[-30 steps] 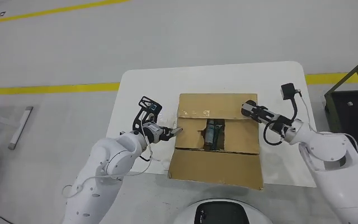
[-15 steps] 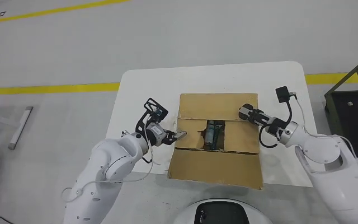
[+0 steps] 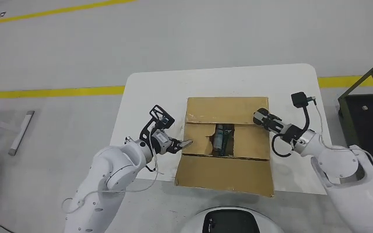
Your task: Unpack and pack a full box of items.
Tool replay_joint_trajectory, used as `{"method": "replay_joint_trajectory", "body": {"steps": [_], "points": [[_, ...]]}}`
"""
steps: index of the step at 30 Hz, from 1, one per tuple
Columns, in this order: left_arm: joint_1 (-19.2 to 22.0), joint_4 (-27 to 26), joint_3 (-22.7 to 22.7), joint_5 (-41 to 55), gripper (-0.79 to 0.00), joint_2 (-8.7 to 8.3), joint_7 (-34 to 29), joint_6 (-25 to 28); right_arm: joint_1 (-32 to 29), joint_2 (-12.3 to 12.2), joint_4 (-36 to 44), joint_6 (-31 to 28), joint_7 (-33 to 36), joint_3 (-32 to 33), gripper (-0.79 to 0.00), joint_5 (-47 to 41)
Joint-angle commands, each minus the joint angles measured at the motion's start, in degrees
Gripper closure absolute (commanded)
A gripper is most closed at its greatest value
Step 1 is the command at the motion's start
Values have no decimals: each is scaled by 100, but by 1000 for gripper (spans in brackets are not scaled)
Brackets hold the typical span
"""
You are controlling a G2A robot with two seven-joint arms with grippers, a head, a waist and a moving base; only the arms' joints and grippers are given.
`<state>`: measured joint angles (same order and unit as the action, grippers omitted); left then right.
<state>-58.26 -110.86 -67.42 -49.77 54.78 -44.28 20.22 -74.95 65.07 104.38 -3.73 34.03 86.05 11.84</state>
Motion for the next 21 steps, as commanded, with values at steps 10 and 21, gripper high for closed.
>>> {"method": "replay_joint_trajectory", "body": {"steps": [10,21], "points": [[-877,-245,-1061,-557,-785,-219,-22,756,-91,-19,122,-5,-184,-78,0,472],[-2110,-464,-1906,-686,-785,-378,-162,1332,79,-16,66,89,-164,-236,0,561]]}}
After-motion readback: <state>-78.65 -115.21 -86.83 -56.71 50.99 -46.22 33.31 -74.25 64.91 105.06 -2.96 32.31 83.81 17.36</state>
